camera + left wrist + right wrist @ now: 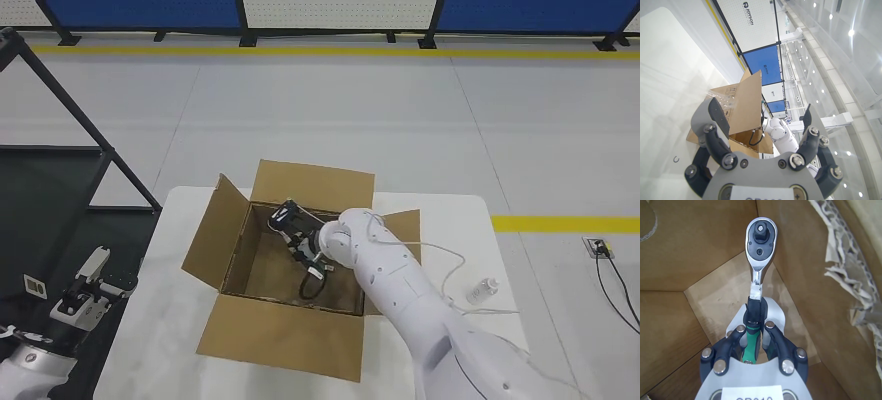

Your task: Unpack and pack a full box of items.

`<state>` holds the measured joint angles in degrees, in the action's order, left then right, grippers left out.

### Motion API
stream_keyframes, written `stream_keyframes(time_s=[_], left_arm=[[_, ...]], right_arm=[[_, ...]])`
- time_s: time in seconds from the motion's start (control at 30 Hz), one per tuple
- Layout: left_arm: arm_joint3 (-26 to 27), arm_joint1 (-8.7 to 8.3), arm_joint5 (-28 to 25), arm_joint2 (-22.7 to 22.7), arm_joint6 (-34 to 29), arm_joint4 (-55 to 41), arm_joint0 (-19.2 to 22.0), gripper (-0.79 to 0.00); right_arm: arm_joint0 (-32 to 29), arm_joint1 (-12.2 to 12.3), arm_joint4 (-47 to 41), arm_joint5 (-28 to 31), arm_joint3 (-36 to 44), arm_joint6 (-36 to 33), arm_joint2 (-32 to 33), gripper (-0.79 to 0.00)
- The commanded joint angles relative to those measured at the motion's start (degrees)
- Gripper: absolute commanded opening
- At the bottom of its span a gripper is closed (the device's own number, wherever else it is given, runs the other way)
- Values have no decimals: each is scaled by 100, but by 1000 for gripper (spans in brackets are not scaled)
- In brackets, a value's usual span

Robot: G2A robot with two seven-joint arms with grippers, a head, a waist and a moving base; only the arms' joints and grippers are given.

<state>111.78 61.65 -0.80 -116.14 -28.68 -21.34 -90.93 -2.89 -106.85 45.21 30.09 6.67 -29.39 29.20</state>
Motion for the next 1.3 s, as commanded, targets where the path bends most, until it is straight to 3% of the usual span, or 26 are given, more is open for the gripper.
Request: stream_keyframes(time_s=[0.0, 0.3, 0.6, 0.8, 1.0, 1.27], left_arm=[[0, 0, 0, 0, 0, 0, 0, 0], [0, 0, 0, 0, 0, 0, 0, 0], [0, 0, 0, 0, 0, 0, 0, 0], [0, 0, 0, 0, 0, 0, 0, 0], [0, 0, 0, 0, 0, 0, 0, 0], [0, 0, 0, 0, 0, 0, 0, 0]], right_arm=[[-27, 35, 48, 64, 51, 73, -3, -785], [-186, 250, 291, 159, 600, 325, 17, -785], [-641, 721, 606, -526, 2124, 37, 266, -785], [-1534, 1377, 1128, -1254, 4338, -730, 910, -785], [-3231, 2053, 2084, -1950, 7388, -1672, 2049, -785], [-4824, 2393, 2904, -2537, 9992, -1943, 3116, -785]])
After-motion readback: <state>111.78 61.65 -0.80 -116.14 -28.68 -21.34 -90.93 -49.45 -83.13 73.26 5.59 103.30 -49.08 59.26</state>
